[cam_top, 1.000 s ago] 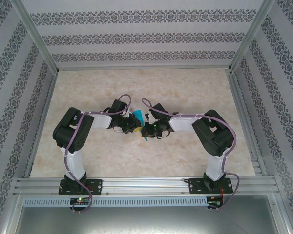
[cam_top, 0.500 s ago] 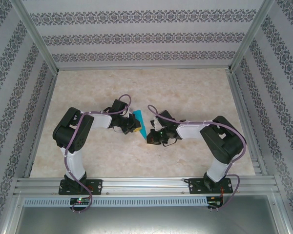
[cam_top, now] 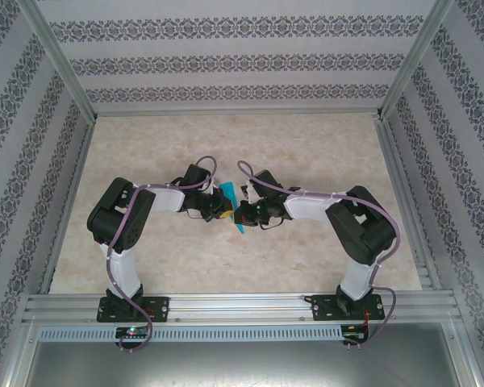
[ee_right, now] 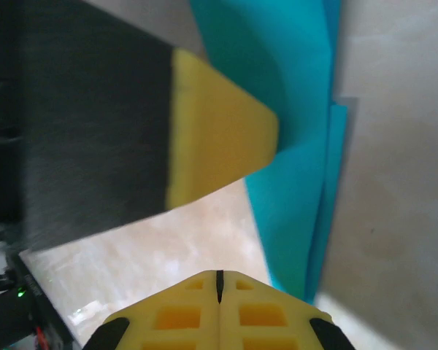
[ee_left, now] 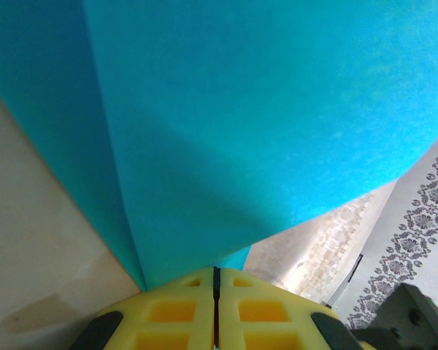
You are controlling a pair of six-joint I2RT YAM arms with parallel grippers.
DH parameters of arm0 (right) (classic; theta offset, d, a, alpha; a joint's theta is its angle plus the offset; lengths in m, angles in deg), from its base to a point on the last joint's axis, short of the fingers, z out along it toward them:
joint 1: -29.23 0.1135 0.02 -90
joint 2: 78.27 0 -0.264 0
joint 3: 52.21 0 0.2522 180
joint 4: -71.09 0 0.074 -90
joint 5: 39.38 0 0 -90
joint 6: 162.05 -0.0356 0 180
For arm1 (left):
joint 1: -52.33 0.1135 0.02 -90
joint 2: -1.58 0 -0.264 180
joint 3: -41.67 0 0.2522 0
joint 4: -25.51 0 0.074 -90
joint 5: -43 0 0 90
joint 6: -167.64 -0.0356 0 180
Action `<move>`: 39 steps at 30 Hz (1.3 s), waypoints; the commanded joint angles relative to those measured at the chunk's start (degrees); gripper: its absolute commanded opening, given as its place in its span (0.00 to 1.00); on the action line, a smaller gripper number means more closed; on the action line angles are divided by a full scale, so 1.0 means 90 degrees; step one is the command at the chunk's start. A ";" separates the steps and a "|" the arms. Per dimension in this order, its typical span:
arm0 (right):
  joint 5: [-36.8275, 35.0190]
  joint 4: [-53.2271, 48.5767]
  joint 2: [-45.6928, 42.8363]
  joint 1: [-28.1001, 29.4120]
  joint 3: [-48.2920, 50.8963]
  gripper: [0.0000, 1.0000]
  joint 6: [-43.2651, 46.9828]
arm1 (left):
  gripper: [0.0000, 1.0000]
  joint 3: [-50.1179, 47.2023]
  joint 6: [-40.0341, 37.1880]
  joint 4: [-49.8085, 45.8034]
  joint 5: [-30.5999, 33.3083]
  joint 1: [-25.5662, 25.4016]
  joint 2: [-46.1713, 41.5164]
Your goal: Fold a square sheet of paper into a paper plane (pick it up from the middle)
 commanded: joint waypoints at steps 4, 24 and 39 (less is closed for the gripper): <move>-0.0288 -0.0281 0.0388 -0.0060 -0.0158 0.00 0.0222 | 0.13 0.0062 -0.0299 -0.0320 0.0001 -0.0002 0.0034; -0.0252 -0.0836 0.0420 -0.0227 0.0044 0.00 0.0519 | 0.24 0.0945 -0.2180 -0.0863 -0.0062 0.0565 -0.0102; -0.0210 -0.1018 0.0437 -0.0227 0.0073 0.00 0.0571 | 0.23 0.1107 -0.2298 -0.0759 0.0040 0.0668 0.0512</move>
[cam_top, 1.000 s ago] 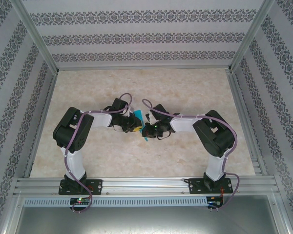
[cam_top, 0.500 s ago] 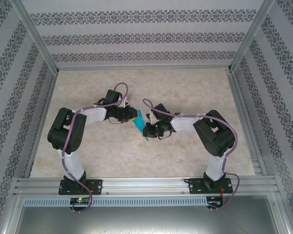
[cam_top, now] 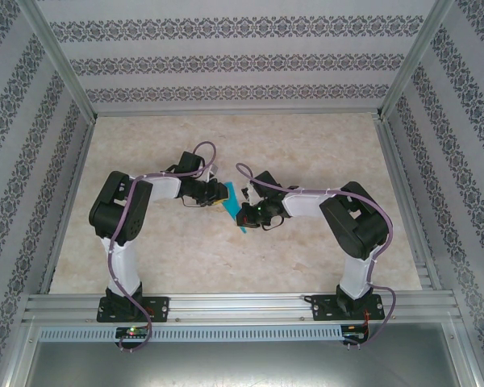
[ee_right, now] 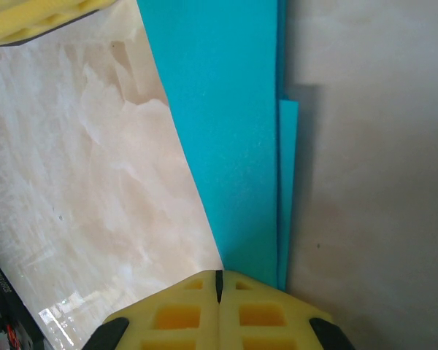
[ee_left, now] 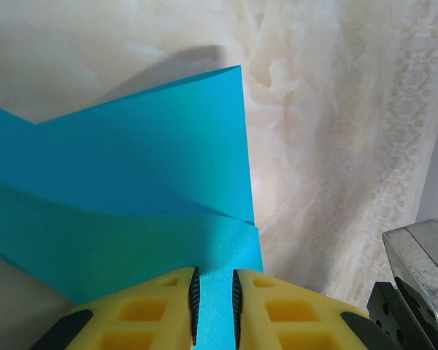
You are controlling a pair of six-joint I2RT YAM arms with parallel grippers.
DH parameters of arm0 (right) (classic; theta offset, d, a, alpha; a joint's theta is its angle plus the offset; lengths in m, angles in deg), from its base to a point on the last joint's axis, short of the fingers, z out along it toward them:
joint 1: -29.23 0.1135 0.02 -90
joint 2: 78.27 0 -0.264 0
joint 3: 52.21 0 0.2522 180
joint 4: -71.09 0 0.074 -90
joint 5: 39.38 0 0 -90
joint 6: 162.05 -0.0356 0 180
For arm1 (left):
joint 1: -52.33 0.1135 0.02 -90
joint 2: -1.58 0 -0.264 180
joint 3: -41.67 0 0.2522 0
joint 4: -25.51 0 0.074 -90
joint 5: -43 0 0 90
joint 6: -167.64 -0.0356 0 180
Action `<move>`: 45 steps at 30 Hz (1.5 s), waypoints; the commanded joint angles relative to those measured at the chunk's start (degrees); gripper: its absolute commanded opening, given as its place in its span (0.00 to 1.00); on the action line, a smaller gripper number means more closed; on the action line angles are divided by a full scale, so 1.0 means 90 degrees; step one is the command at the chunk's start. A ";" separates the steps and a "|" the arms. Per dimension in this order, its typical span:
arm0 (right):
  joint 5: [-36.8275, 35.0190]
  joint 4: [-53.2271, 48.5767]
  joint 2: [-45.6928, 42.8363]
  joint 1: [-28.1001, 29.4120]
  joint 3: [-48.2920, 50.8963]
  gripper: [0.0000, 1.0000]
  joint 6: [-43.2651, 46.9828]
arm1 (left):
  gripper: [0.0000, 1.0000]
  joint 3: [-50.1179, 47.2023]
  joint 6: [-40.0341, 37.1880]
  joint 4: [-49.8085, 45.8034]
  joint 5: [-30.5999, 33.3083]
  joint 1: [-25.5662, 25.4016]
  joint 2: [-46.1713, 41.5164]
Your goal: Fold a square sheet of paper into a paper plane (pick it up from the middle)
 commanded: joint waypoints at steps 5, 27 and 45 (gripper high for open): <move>-0.0265 -0.0819 0.0166 -0.0054 0.0203 0.00 0.0153 | 0.23 0.0141 -0.0300 -0.0117 0.0158 0.0178 0.0182; -0.0180 -0.1261 0.0332 -0.0044 0.0516 0.00 0.0337 | 0.21 0.0930 -0.0754 -0.0809 0.0505 0.1243 0.0628; -0.0173 -0.1161 0.0381 -0.0017 0.0409 0.00 0.0159 | 0.05 -0.1034 0.0293 0.1148 0.0319 -0.0073 -0.1228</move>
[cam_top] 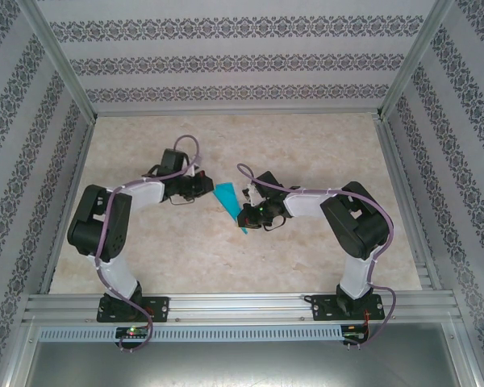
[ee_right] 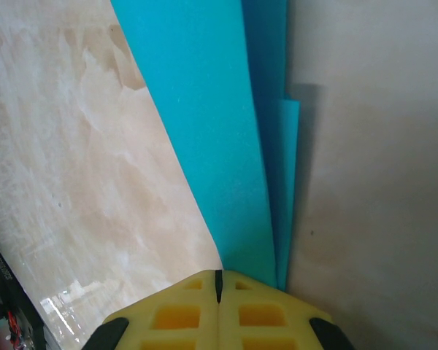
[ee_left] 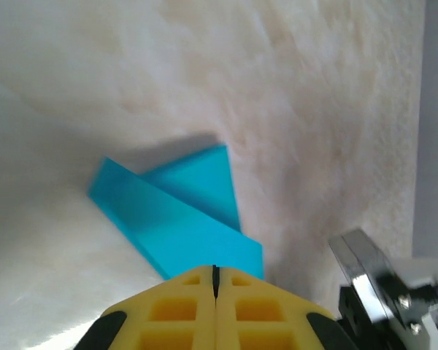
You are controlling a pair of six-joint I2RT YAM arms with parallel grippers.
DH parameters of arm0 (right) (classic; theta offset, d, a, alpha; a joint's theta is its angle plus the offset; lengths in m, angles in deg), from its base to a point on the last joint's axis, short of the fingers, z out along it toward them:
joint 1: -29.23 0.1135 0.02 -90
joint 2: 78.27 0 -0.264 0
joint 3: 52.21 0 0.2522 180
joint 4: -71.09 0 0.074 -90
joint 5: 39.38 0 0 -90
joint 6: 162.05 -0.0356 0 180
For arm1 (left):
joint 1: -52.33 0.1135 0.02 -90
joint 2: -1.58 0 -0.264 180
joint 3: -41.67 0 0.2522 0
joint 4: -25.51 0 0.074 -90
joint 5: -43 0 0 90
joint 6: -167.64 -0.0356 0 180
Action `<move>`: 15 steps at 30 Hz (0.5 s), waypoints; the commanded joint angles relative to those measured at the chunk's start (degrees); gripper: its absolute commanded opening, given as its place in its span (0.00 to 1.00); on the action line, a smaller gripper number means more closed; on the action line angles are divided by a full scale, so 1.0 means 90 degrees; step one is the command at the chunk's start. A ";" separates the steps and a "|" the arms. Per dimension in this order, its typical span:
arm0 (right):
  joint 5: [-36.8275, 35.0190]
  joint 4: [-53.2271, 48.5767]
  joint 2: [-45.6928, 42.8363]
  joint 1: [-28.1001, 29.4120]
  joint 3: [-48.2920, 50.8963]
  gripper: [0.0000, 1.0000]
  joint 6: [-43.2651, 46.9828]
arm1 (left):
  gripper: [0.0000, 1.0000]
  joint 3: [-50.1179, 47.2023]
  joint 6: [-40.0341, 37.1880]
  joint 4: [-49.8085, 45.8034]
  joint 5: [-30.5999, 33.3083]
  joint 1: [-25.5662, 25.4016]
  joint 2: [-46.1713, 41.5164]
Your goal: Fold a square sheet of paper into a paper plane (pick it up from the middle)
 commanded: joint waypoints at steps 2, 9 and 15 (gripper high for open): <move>-0.0377 -0.1122 0.0386 0.0022 0.0323 0.00 -0.0046 | 0.04 -0.0172 0.0199 0.0650 -0.0197 -0.0664 0.0143; -0.0392 -0.1133 0.0387 0.0037 0.0325 0.00 -0.0064 | 0.00 -0.0113 0.0246 0.0670 -0.0437 -0.0990 0.0656; -0.0402 -0.1221 0.0385 0.0035 0.0328 0.00 -0.0052 | 0.01 0.0048 0.0045 0.0207 -0.0234 -0.0989 0.1042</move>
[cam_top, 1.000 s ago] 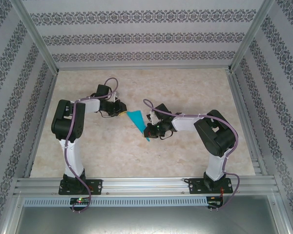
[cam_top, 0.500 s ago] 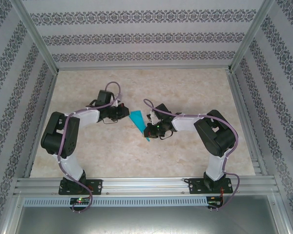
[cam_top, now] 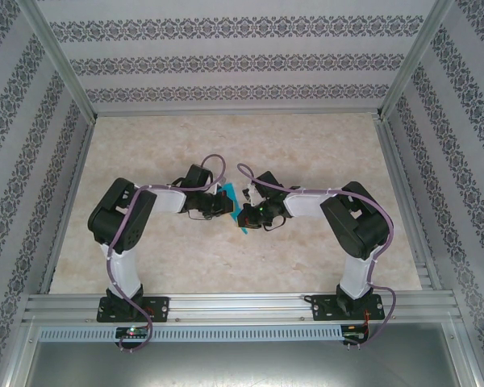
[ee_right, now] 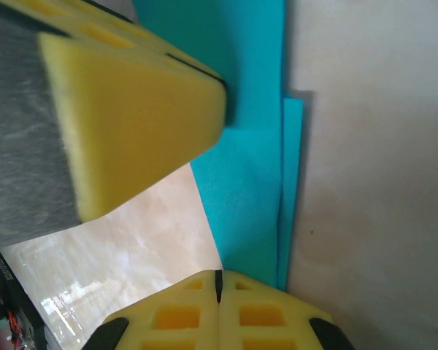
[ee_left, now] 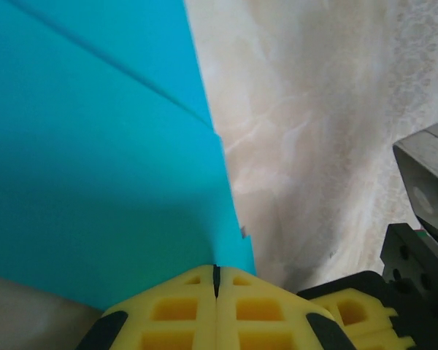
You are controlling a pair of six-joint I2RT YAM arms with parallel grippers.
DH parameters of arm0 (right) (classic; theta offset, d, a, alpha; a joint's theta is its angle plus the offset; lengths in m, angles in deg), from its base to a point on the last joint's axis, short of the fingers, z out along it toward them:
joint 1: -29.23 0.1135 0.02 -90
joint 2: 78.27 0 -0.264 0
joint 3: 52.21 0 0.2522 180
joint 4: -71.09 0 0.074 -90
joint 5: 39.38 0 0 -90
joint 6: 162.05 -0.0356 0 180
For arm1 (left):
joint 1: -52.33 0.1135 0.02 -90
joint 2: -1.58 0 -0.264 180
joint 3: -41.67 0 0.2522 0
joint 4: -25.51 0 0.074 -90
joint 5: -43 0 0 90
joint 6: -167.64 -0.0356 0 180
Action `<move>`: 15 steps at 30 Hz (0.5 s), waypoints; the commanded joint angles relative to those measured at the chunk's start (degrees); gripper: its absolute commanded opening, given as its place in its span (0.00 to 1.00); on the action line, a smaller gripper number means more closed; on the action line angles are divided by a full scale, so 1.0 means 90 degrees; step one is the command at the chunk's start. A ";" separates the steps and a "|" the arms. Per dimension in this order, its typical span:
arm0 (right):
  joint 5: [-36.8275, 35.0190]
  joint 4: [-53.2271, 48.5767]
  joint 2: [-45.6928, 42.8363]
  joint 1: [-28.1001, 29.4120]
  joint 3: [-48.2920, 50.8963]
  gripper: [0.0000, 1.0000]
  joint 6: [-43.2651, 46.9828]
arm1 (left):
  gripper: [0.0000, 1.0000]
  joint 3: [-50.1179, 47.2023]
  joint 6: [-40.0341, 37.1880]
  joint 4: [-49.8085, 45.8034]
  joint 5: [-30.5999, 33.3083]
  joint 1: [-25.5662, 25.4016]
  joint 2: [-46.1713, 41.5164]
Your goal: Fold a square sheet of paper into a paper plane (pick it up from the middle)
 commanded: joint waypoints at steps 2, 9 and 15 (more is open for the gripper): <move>-0.0434 -0.1290 0.0371 0.0035 0.0342 0.00 -0.0005 | 0.01 0.0234 -0.0303 -0.0455 0.0304 0.0058 0.0200; -0.0481 -0.1503 0.0295 0.0002 0.0470 0.00 0.0061 | 0.02 0.0762 -0.0761 -0.1300 0.0710 0.0775 0.0369; -0.0368 -0.1346 0.0277 0.0026 0.0514 0.00 -0.0070 | 0.02 0.1217 -0.0804 -0.1403 0.0822 0.1471 0.0749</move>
